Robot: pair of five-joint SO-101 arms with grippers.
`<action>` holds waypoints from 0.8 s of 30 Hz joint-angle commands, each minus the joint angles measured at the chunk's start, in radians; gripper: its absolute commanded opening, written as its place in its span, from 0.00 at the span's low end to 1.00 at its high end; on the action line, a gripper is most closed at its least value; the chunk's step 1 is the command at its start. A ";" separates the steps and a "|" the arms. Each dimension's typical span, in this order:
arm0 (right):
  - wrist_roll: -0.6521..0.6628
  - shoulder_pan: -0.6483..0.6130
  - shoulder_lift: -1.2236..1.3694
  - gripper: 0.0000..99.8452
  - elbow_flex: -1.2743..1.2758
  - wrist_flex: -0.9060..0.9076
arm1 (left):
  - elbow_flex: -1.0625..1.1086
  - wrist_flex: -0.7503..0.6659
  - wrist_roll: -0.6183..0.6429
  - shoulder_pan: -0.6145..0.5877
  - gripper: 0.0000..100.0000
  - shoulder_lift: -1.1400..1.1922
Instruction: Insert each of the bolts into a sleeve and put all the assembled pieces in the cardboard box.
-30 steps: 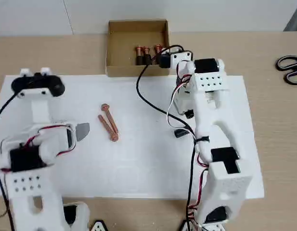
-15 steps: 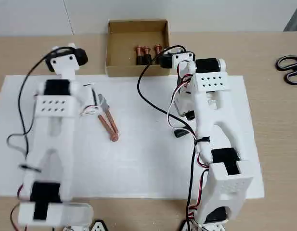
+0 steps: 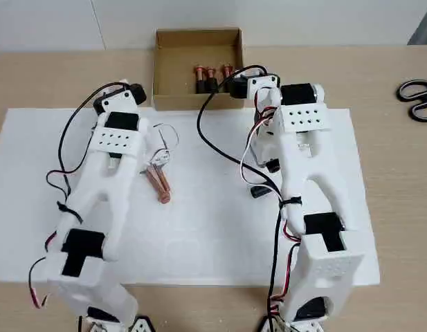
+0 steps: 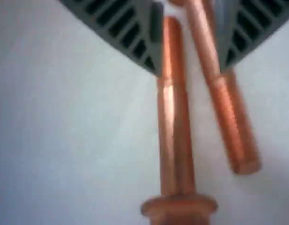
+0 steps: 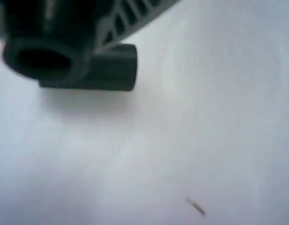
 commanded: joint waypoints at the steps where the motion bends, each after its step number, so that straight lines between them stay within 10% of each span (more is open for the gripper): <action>1: -0.011 0.002 -0.065 0.00 -0.048 0.007 | -0.048 -0.071 0.038 0.011 0.05 0.006; 24: -0.011 0.002 -0.065 0.00 -0.048 0.007 | -0.050 -0.224 0.095 0.006 0.05 0.184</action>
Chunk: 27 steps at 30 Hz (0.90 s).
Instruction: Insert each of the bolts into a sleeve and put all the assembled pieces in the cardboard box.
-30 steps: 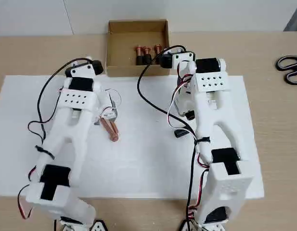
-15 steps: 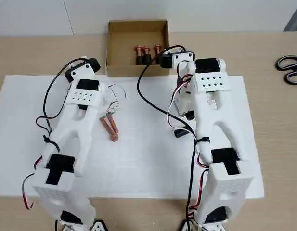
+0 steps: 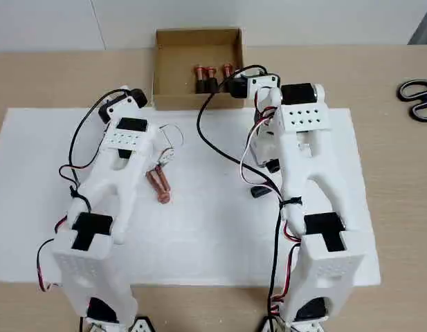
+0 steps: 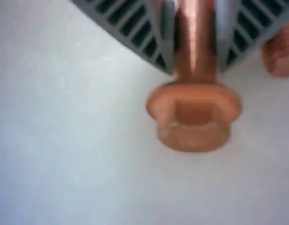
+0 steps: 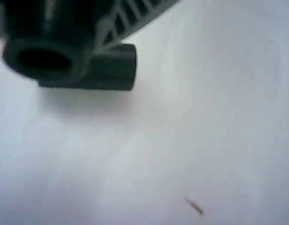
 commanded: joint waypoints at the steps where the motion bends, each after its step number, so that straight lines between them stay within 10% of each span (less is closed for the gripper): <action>1: -0.011 0.004 -0.064 0.00 -0.048 0.007 | -0.042 -0.031 0.008 0.003 0.05 0.006; 16: -0.011 0.004 -0.064 0.00 -0.048 0.007 | -0.059 -0.031 0.005 0.011 0.01 0.018; 27: -0.011 0.004 -0.070 0.00 -0.048 0.007 | -0.458 0.411 -0.107 0.060 0.00 0.018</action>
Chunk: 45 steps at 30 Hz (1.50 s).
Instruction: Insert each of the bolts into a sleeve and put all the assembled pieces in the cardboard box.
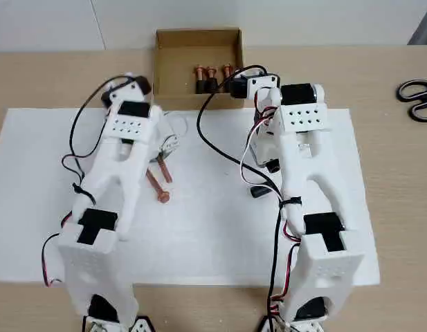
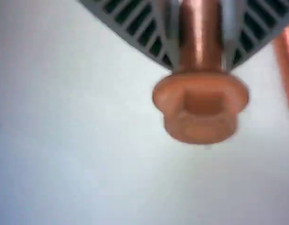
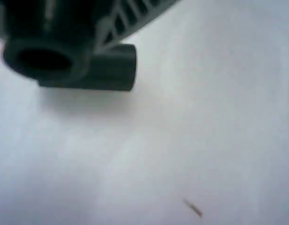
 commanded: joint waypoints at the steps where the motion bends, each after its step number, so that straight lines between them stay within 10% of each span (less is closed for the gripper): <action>1: -0.011 0.004 -0.070 0.00 -0.048 0.007 | -0.176 0.141 -0.080 0.026 0.00 -0.015; 20: -0.011 0.004 -0.711 0.00 0.087 0.036 | -0.541 0.319 -0.222 0.049 0.00 -0.430; 30: -0.009 0.008 -1.254 0.00 0.609 -0.036 | -0.173 0.276 -0.245 0.038 0.00 -0.801; 45: -0.081 -0.094 -1.871 0.00 1.356 -0.515 | 0.519 -0.284 -0.126 0.009 0.00 -1.195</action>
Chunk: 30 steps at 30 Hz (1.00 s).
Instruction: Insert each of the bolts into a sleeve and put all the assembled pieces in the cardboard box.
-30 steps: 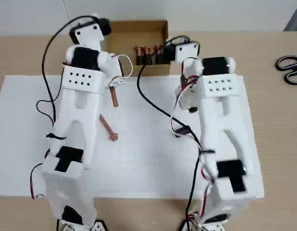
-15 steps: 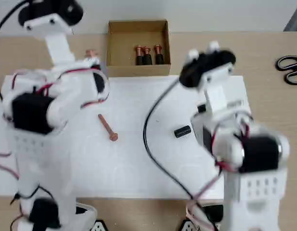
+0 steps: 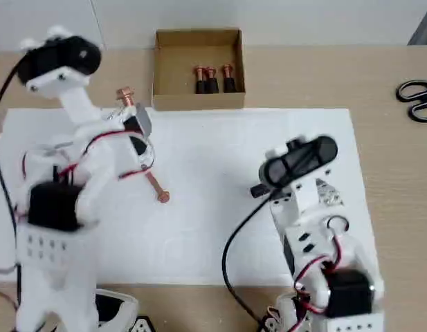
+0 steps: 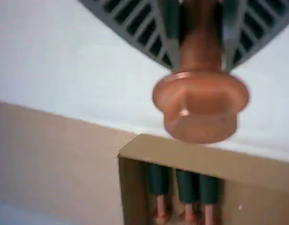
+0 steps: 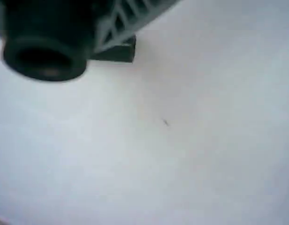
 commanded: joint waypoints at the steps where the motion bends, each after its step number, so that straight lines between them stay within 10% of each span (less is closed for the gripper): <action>1: -0.120 -0.117 -0.154 0.00 0.089 -0.056 | 0.148 -0.149 0.006 -0.003 0.00 -0.107; 11: -0.222 -0.259 -0.214 0.00 0.218 -0.177 | 0.499 -0.509 0.008 0.178 0.00 -0.212; 30: -0.321 -0.473 -0.223 0.00 0.417 -0.361 | 0.562 -0.526 0.005 0.364 0.00 -0.209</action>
